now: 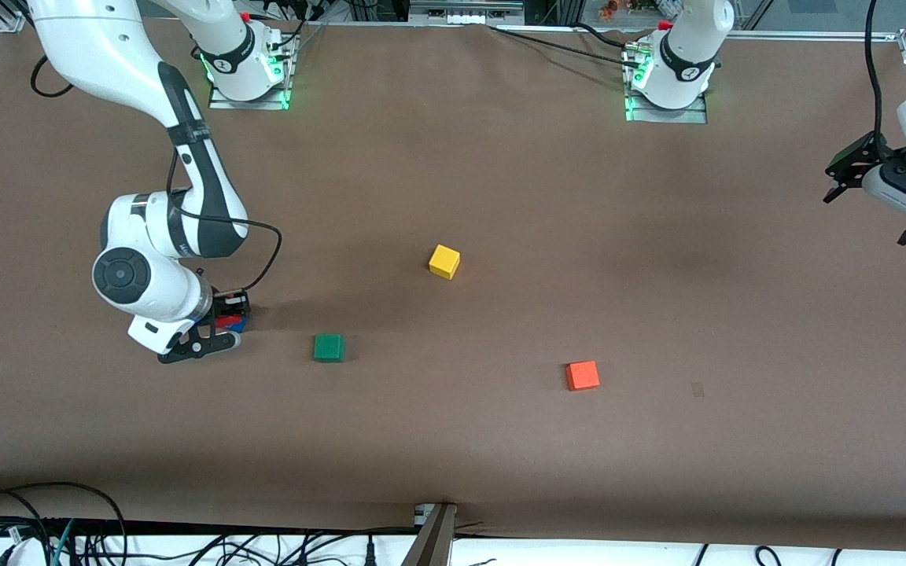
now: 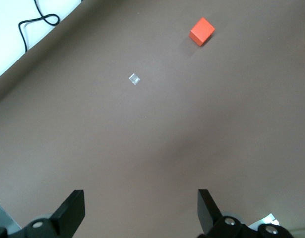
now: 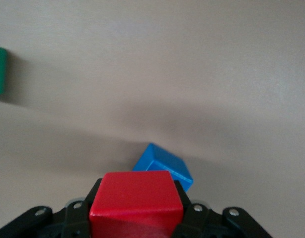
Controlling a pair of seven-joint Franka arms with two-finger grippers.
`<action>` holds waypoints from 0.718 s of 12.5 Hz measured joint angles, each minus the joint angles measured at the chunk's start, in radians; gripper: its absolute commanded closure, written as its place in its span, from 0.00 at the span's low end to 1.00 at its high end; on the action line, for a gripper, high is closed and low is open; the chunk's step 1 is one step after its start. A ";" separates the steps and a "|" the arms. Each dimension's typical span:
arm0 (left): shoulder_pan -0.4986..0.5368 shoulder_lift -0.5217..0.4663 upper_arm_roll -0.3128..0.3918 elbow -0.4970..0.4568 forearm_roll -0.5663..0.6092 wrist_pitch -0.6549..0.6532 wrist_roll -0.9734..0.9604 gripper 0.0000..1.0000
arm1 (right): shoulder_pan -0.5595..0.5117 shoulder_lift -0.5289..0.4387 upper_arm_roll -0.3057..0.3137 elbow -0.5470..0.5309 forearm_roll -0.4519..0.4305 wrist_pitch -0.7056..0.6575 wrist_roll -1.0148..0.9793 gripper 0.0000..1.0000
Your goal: Pass red block to right arm, stack on blue
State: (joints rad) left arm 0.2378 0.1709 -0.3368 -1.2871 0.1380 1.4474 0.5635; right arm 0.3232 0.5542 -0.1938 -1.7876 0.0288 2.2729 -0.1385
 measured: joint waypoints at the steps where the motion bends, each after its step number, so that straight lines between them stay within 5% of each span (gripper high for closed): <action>1: 0.000 -0.008 0.001 0.000 0.000 -0.002 -0.018 0.00 | -0.001 -0.001 -0.001 -0.042 0.000 0.049 -0.003 0.98; 9: 0.000 -0.065 0.000 0.000 -0.008 -0.052 -0.045 0.00 | -0.001 -0.040 -0.002 -0.092 0.000 0.093 -0.005 0.97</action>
State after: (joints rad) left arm 0.2379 0.1061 -0.3370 -1.2869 0.1304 1.3950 0.5186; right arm 0.3227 0.5143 -0.1956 -1.8797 0.0286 2.3657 -0.1436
